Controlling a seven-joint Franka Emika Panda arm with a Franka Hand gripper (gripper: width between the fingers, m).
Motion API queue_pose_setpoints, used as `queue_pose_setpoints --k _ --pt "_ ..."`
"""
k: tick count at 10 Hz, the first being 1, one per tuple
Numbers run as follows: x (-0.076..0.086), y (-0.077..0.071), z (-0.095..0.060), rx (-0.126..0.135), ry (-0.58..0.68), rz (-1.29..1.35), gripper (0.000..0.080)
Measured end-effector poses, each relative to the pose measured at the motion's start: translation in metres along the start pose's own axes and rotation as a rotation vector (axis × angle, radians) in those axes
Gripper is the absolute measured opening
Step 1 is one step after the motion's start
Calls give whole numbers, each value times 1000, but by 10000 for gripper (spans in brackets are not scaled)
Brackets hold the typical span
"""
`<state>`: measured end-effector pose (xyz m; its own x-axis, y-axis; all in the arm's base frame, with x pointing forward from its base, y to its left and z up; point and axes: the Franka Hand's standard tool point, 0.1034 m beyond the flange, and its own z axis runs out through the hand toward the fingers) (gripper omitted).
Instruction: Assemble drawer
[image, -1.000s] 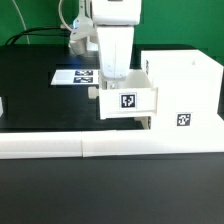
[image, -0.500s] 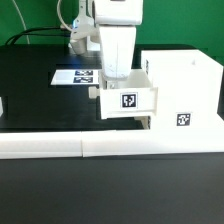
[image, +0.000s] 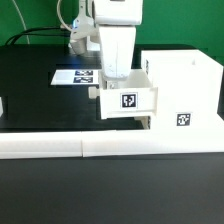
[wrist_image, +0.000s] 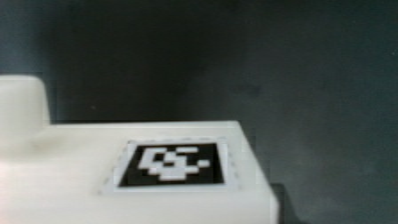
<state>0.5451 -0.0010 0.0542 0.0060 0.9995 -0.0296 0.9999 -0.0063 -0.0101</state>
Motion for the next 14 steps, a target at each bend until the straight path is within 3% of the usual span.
queue_pose_setpoints --k 10,12,14 --pt "0 1 0 0 -2 12 44" --pt "-1 0 -1 21 -6 13 44" --pt "2 1 -1 16 -5 9 44"
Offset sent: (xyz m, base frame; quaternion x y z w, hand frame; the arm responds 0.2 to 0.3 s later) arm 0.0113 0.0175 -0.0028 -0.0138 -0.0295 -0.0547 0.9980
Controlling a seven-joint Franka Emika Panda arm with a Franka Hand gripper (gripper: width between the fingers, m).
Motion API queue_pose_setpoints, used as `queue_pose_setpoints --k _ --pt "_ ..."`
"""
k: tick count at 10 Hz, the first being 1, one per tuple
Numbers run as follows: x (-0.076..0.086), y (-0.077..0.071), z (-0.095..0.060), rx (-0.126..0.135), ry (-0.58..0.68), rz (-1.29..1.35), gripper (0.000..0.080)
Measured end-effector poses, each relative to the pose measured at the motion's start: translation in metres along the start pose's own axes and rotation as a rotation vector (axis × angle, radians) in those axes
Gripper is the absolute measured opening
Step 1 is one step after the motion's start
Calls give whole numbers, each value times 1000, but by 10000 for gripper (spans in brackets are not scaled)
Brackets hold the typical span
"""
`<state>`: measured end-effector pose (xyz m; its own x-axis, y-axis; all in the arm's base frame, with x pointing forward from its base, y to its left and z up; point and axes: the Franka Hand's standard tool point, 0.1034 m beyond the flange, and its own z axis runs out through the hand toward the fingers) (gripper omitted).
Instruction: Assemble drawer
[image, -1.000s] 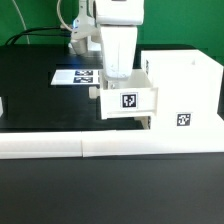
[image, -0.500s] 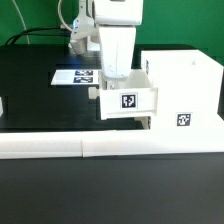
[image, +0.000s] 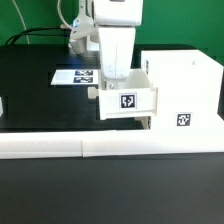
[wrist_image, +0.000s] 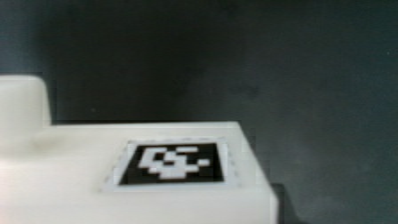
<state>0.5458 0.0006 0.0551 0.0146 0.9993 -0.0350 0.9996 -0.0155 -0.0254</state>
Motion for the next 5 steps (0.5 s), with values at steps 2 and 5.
queue_pose_setpoints --k 2,5 --pt "0 0 -1 12 -3 2 44" --pt "0 0 0 11 -2 3 44"
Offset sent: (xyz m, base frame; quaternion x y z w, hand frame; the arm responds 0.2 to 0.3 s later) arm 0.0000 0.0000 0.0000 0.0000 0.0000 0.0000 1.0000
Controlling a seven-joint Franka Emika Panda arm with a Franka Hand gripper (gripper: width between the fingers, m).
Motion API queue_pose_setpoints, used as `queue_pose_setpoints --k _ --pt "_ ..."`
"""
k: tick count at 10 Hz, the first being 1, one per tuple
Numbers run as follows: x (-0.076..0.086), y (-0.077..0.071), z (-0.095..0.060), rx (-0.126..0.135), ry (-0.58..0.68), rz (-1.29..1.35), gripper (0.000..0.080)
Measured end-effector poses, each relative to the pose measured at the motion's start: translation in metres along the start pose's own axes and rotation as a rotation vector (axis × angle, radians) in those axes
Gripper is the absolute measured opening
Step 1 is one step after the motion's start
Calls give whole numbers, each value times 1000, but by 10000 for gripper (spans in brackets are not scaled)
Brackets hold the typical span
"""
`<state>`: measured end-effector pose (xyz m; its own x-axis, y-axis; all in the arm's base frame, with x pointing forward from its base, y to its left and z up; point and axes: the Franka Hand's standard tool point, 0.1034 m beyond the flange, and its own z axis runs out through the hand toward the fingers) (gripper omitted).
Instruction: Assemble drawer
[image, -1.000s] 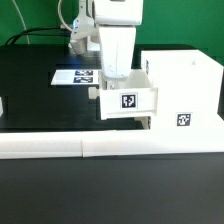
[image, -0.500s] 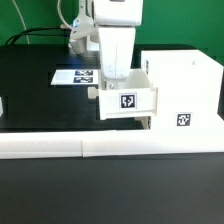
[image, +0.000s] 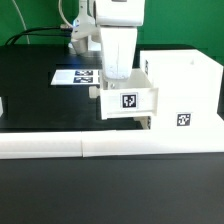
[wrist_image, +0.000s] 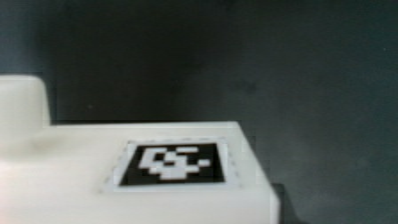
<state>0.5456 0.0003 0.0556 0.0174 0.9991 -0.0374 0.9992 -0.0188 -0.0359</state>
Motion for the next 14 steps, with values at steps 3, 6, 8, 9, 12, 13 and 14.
queue_pose_setpoints --k 3,6,8,9,12,13,14 --pt "0 2 1 -28 6 -7 44" --pt "0 2 1 -29 7 -6 44" --pt "6 4 1 -38 2 -73 44" --pt "8 5 1 -55 4 -70 44" --pt "6 4 2 -81 13 -44 44" --pt "7 4 2 -81 13 -44 44" --pt "10 4 2 -81 14 -22 44"
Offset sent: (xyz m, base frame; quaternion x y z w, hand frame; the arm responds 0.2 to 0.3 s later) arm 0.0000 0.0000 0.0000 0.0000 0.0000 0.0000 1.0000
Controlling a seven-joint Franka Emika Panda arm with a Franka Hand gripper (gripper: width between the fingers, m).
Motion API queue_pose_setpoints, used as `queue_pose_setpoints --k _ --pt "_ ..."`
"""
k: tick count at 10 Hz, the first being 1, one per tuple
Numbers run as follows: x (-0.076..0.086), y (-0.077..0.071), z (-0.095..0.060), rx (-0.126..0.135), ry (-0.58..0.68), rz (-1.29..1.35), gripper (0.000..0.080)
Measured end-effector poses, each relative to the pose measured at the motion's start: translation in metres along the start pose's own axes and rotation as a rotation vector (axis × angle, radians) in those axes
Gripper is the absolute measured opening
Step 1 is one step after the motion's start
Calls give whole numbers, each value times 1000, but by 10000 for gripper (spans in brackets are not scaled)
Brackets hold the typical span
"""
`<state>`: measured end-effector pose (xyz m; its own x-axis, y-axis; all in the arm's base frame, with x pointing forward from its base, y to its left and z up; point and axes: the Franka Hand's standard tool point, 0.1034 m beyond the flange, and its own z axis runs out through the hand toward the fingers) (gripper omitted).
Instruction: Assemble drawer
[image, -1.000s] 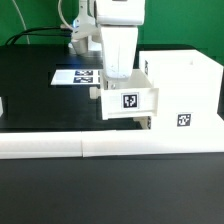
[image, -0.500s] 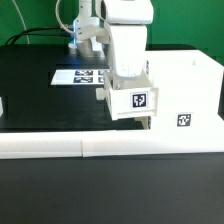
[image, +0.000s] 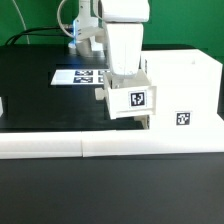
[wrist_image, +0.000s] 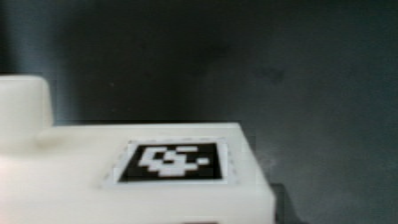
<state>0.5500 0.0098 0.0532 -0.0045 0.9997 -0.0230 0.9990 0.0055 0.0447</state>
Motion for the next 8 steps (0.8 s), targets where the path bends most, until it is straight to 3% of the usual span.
queue_pose_setpoints --k 8 --pt "6 -2 0 14 -4 124 46"
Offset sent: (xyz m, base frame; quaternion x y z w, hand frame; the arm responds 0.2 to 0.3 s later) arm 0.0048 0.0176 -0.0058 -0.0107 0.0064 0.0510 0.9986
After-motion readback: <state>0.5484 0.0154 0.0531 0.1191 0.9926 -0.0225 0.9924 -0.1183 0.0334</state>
